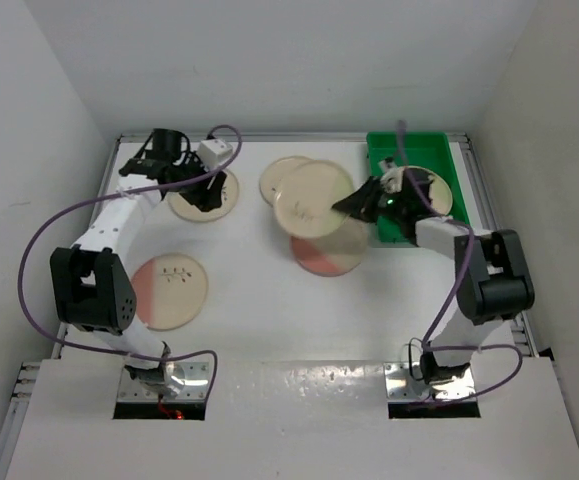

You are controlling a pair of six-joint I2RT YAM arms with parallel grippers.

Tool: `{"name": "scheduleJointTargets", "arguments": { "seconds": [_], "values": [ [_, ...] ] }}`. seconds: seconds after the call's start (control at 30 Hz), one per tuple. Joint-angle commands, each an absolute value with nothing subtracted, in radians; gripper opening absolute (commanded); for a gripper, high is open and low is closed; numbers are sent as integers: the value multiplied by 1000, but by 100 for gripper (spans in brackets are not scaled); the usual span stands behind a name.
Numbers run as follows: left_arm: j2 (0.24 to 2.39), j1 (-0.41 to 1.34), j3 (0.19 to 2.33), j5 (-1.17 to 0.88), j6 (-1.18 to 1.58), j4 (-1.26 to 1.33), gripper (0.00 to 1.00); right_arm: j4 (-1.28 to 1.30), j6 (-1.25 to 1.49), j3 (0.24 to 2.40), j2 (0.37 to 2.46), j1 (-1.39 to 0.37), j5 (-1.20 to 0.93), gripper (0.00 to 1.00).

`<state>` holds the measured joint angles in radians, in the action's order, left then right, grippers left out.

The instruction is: Place the plates into the plastic bin on the countertop

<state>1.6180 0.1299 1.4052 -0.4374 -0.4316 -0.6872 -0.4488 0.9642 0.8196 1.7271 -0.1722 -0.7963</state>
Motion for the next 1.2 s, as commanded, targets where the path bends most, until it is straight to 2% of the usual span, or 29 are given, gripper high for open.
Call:
{"name": "scheduleJointTargets", "arguments": {
  "seconds": [0.0, 0.03, 0.13, 0.23, 0.37, 0.43, 0.6, 0.63, 0.7, 0.73, 0.77, 0.87, 0.9, 0.93, 1.03, 1.17],
  "values": [
    [1578, 86, 1421, -437, -387, -684, 59, -531, 1084, 899, 1603, -5, -596, 0],
    [1578, 65, 1405, -437, -387, -684, 59, -555, 1133, 867, 1600, 109, -566, 0],
    [1557, 35, 1364, -437, -377, -684, 59, -672, 1288, 827, 1603, 185, -453, 0],
    [1546, 14, 1321, -451, -387, -675, 59, -667, 1321, 824, 1618, 276, -359, 0],
    [1537, -29, 1279, -414, -387, -675, 59, -576, 1249, 865, 1672, 304, -331, 0],
    [1537, -55, 1266, -414, -387, -675, 64, -534, 1221, 887, 1701, 310, -321, 0],
    [1546, -141, 1232, -425, -376, -675, 67, -499, 1183, 879, 1744, 311, -304, 0],
    [1546, -150, 1223, -434, -376, -675, 67, -489, 1175, 888, 1750, 313, -311, 3],
    [1546, -173, 1213, -434, -396, -675, 67, -438, 1138, 909, 1782, 313, -334, 15],
    [1546, -173, 1213, -434, -396, -675, 67, -420, 1128, 911, 1787, 313, -333, 22],
    [1558, -185, 1203, -422, -408, -675, 67, -381, 1102, 914, 1799, 313, -333, 33],
    [1569, -215, 1168, -367, -419, -675, 67, -222, 1008, 939, 1792, 311, -305, 42],
    [1580, -236, 1167, -354, -434, -675, 67, -183, 973, 949, 1784, 304, -267, 47],
    [1580, -247, 1143, -327, -446, -675, 73, -76, 951, 956, 1776, 298, -214, 52],
    [1601, -285, 1134, -273, -457, -675, 82, 27, 858, 992, 1737, 275, -98, 54],
    [1649, -330, 1134, -241, -468, -684, 82, 155, 759, 1043, 1724, 256, -31, 55]
  ]
}}
